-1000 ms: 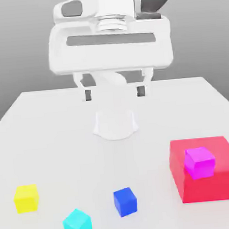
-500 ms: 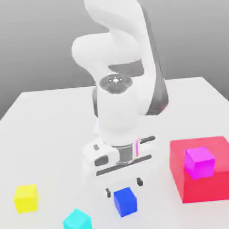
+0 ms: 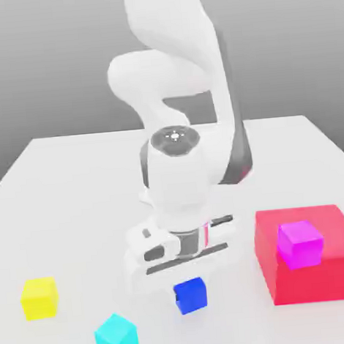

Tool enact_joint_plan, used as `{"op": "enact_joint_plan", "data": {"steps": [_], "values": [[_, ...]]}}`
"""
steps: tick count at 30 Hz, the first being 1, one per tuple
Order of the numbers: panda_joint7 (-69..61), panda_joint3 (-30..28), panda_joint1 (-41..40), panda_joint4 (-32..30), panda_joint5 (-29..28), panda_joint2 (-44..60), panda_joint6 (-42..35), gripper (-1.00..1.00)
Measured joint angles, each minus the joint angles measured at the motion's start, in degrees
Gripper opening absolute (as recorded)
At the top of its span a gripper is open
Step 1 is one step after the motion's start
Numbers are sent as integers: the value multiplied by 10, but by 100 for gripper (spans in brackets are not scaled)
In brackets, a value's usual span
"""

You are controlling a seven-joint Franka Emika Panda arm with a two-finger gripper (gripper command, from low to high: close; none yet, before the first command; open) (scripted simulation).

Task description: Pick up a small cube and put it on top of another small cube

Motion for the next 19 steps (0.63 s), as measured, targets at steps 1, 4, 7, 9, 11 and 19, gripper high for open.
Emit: {"op": "enact_joint_plan", "data": {"steps": [1,4,7,9,11,19], "values": [[-9,-10,-11,3,0,-10,-14,-100],[-50,-54,-71,22,2,-27,-50,-100],[-97,-97,-153,46,5,-39,-86,-100],[-130,-120,-206,62,9,-46,-109,-100],[-157,-132,-235,74,18,-39,-114,-100],[-201,-105,-257,83,67,49,-38,100]]}}
